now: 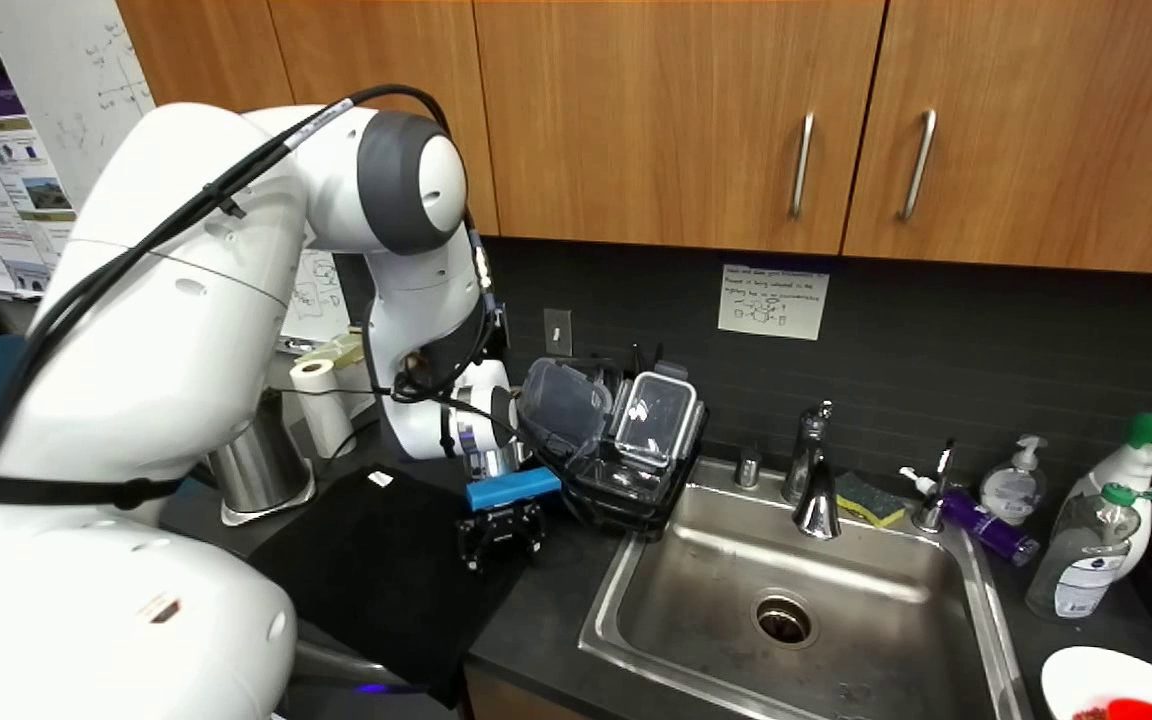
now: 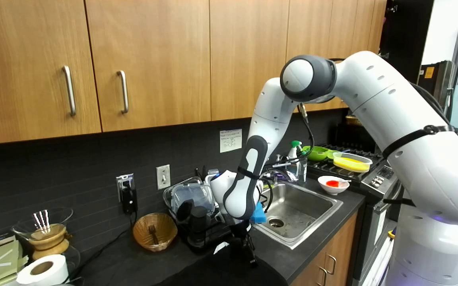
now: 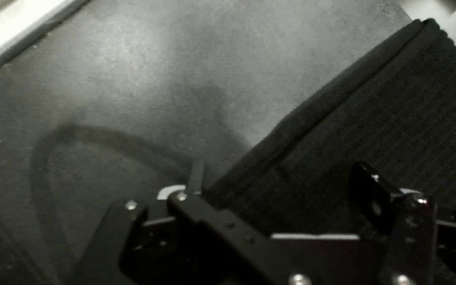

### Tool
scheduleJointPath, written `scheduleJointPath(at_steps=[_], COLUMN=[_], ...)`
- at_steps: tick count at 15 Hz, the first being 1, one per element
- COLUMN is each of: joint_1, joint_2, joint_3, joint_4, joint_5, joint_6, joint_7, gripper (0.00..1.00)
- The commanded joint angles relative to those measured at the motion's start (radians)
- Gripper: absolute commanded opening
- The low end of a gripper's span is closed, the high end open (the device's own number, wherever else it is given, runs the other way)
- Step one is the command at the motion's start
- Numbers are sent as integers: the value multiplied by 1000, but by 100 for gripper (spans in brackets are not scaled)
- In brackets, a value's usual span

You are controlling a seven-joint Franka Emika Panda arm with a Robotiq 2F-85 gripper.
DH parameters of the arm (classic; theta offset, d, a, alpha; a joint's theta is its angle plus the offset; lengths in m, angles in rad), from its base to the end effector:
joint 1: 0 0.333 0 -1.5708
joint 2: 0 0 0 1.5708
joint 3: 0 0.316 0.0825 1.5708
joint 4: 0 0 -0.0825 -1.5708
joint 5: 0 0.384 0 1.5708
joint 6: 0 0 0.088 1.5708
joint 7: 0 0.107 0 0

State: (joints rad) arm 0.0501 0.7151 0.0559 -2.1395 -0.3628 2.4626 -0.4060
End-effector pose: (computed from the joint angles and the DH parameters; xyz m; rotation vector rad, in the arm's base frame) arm 0.4948 0.0570 0.0406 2.7526 1.2177 -0.6028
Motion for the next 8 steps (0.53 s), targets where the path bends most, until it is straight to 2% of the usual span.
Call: scheduleJointPath(at_steps=[1,8], joint_1=[1,0], joint_2=[-6,-15], joint_3=[-11,-24], joint_4=[-7,-12], joint_5=[-21,-26], joint_6=[24,45], joint_7=[10,13], gripper=[62,9])
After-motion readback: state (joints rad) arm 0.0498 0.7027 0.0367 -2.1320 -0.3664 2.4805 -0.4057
